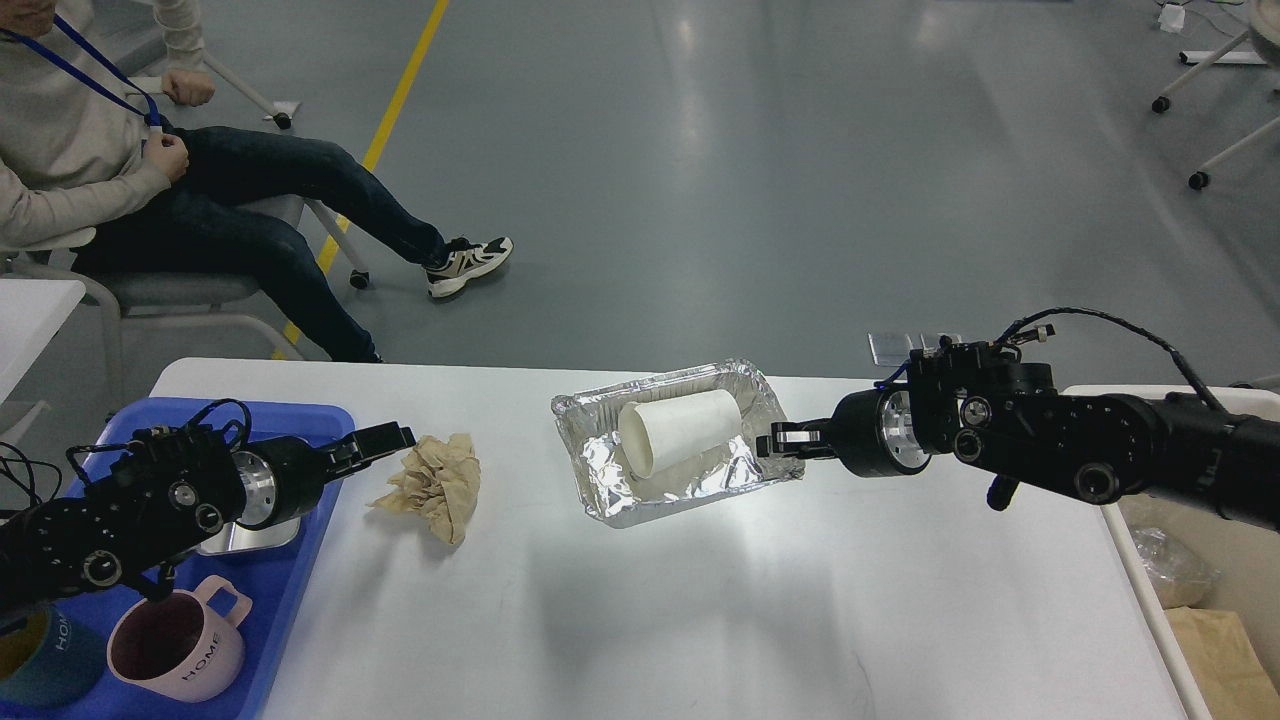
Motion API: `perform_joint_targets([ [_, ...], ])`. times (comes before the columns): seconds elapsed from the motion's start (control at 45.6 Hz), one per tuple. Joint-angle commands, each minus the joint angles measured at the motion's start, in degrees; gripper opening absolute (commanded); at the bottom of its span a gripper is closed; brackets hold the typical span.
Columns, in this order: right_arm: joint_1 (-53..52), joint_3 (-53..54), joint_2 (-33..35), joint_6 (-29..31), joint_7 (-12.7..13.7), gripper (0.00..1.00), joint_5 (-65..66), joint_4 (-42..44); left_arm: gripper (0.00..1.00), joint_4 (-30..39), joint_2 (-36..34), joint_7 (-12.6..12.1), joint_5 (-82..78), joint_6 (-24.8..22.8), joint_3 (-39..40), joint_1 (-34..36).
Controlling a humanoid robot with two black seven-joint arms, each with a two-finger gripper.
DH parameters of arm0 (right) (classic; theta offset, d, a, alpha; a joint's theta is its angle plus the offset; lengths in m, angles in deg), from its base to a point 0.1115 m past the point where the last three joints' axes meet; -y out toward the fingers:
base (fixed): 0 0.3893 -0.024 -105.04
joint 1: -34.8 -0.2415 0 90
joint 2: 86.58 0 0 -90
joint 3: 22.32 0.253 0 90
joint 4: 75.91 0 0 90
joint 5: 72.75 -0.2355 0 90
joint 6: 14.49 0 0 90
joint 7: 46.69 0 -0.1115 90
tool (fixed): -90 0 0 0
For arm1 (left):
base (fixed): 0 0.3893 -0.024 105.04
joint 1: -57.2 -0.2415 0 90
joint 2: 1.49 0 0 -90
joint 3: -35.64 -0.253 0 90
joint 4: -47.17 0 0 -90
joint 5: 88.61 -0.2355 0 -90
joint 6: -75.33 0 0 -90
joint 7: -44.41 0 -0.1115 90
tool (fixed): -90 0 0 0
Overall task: Tidy desktop
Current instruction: 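Grasp the crumpled beige paper with the left gripper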
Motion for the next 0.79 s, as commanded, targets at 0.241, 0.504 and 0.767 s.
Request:
perform_joint_targets([
  [0.241, 0.11, 0.4, -0.02, -0.1, -0.16, 0.0, 0.0, 0.03, 0.88, -8.12, 10.49, 0.61, -0.88, -1.1, -1.05, -0.34],
  [0.504, 0.2, 0.4, 0.07, -0.1, -0.16, 0.0, 0.0, -0.05, 0.32, -8.03, 11.28, 0.78, -3.26, -1.72, -3.59, -0.78],
  [0.767, 0.38, 0.4, -0.28, -0.19, -0.16, 0.0, 0.0, 0.3, 0.0, -7.95, 10.23, 5.97, -2.55, -2.51, -3.51, -0.08],
])
